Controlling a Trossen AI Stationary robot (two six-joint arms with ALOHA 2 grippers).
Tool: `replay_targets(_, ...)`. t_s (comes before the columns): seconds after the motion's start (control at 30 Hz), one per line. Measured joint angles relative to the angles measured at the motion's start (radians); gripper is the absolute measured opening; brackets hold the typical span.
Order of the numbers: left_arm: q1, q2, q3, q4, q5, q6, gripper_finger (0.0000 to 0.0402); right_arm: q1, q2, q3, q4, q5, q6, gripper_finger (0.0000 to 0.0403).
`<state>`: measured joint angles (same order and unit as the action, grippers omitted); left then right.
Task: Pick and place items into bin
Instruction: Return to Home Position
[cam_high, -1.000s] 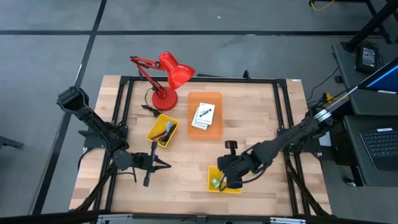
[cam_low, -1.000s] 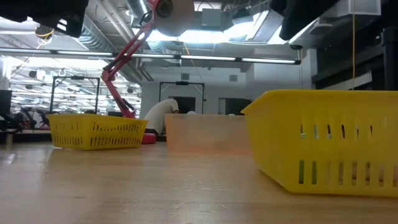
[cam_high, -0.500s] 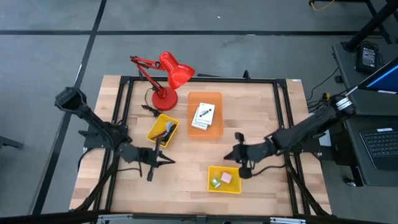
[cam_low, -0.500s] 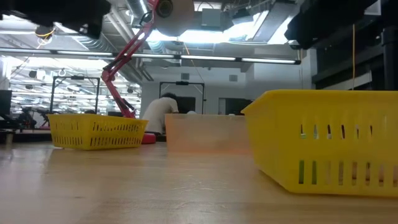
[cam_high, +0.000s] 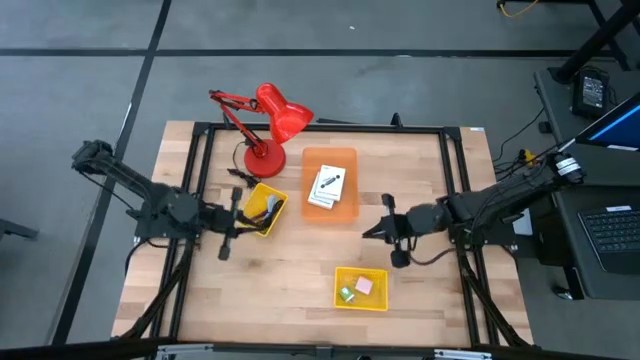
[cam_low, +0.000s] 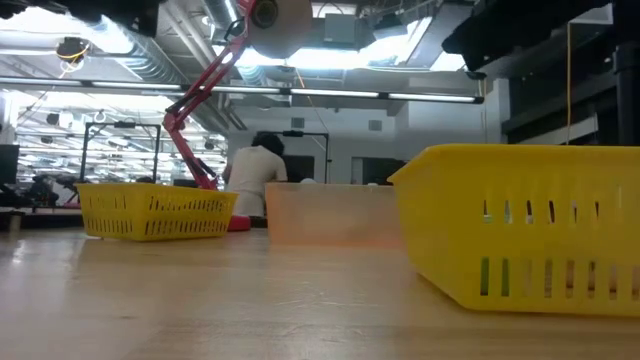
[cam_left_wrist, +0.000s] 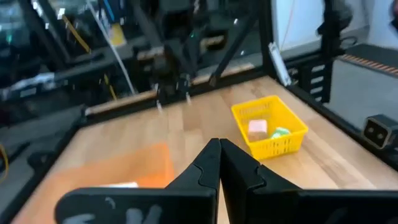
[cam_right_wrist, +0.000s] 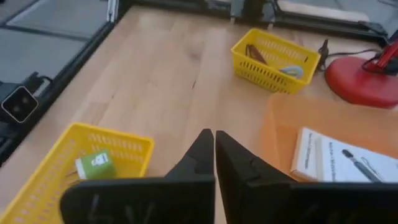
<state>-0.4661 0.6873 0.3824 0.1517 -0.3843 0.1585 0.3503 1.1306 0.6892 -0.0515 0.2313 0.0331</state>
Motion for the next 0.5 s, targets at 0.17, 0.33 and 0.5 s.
replay_targets(0.17, 0.068, -0.126, 0.000, -0.048, 0.080, 0.067, 0.0003, -0.110, -0.076, -0.065, 0.070, -0.117, -0.036, 0.0000)
replay_targets(0.33, 0.185, -0.219, 0.000, -0.149, 0.173, 0.072, 0.0003, -0.192, -0.165, -0.109, 0.101, -0.186, -0.058, 0.0000)
replay_targets(0.5, 0.310, -0.352, -0.056, -0.168, 0.238, 0.065, 0.0002, -0.226, -0.252, -0.154, 0.109, -0.203, -0.072, 0.0000)
